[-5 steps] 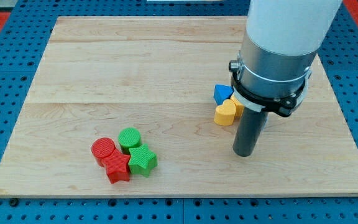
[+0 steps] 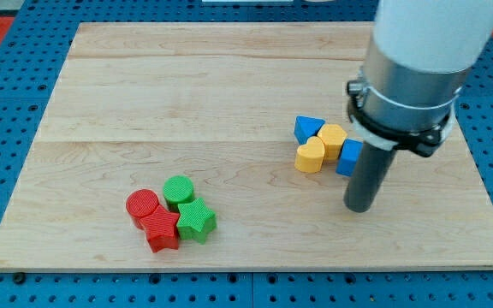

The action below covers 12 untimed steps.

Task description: Move the blue cube a little bit left

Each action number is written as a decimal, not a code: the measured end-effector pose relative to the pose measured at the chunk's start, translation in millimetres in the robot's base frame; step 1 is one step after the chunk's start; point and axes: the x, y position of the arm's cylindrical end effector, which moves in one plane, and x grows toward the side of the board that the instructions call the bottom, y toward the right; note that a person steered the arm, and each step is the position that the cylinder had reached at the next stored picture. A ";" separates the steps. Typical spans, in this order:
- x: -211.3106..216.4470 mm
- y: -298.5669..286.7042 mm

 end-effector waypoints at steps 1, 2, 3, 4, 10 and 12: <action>-11.6 12.3; -25.4 33.8; -42.2 44.0; -77.2 42.7; 77.8 -51.8; 76.8 -155.8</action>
